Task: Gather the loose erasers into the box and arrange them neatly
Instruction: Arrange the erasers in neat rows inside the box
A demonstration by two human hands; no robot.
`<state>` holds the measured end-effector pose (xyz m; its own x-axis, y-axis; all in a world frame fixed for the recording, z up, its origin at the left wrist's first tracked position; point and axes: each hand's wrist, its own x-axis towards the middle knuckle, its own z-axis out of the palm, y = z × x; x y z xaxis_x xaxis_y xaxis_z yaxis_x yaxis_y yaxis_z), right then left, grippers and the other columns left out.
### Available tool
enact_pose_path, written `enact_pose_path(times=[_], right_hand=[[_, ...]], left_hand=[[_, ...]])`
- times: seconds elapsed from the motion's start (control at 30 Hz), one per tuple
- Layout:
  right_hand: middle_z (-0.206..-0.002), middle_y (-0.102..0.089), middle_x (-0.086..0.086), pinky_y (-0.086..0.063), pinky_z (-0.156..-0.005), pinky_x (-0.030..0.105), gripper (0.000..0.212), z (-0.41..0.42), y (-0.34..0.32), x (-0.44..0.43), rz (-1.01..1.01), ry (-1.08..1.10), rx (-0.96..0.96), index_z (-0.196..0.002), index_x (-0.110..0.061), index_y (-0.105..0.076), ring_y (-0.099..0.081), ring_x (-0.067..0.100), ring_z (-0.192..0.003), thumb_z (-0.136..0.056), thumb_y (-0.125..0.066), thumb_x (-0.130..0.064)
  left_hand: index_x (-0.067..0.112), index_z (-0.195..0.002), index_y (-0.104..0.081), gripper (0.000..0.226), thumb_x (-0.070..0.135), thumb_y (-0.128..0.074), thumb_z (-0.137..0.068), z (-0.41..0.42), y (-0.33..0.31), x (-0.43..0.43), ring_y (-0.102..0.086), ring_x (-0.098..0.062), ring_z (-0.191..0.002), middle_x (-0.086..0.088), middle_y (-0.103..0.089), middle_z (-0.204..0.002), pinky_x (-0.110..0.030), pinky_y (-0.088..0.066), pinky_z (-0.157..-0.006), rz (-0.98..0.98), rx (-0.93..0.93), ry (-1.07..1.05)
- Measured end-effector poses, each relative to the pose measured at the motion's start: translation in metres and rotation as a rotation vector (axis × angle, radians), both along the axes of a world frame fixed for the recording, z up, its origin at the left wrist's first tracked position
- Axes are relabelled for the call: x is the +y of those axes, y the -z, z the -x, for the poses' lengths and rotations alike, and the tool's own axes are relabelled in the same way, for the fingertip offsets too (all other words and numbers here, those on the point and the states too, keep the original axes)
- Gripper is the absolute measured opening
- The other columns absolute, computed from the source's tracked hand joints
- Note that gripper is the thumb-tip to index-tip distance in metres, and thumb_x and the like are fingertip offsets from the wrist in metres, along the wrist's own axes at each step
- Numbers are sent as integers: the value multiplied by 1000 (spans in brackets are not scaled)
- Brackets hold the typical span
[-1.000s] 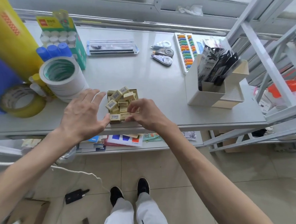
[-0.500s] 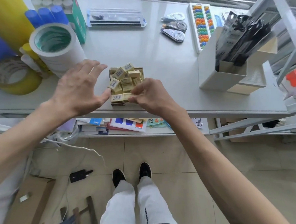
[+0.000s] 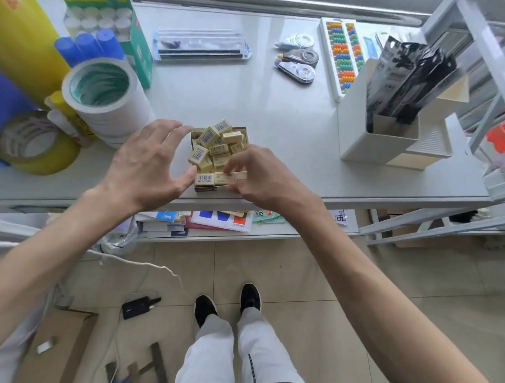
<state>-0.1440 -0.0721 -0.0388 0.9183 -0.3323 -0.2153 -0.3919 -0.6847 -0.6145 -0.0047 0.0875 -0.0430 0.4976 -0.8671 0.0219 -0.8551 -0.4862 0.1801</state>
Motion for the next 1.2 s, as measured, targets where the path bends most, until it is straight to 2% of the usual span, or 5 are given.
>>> enact_pose_path(times=[0.5,0.63,0.73,0.97,1.2], right_hand=[[-105,-61,4,-50,-84,35,25,-5,4,3,7,48,-21,-91,-9,-71,-56,20,-99,-77,-83,-24],[-85,-63,-2,-40,-61,21,21,-6,1,2,-90,59,-77,-84,-10,-64,-52,5,-69,-74,-83,-10],[-74,-66,-1,-44,-58,13,16,-3,-2,1,-203,129,-189,-84,-7,-68,-56,7,-64,-78,-80,-14],[-98,-65,11,-59,-70,46,15,-5,0,-21,-317,309,-313,-100,-16,-75,-69,29,-74,-96,-60,-15],[-83,-69,6,-54,-64,20,23,-12,5,-5,-342,112,-164,-94,-5,-67,-66,16,-71,-76,-81,-3]], left_hand=[[14,-144,-38,69,40,-61,-85,-4,2,3,-39,-27,-134,-9,-44,-145,-46,-34,-107,-8,-3,-24],[14,-143,-39,68,40,-63,-85,-5,3,3,-40,-27,-135,-9,-45,-144,-44,-32,-110,0,-8,-9],[14,-144,-38,70,41,-61,-84,-5,2,4,-39,-27,-135,-9,-44,-145,-45,-33,-110,-12,-3,-10],[14,-144,-38,69,42,-59,-85,-5,0,4,-39,-26,-135,-9,-43,-145,-46,-36,-106,-7,5,-29],[13,-144,-38,67,41,-60,-87,-3,3,5,-37,-27,-136,-10,-44,-145,-41,-27,-113,-4,11,-13]])
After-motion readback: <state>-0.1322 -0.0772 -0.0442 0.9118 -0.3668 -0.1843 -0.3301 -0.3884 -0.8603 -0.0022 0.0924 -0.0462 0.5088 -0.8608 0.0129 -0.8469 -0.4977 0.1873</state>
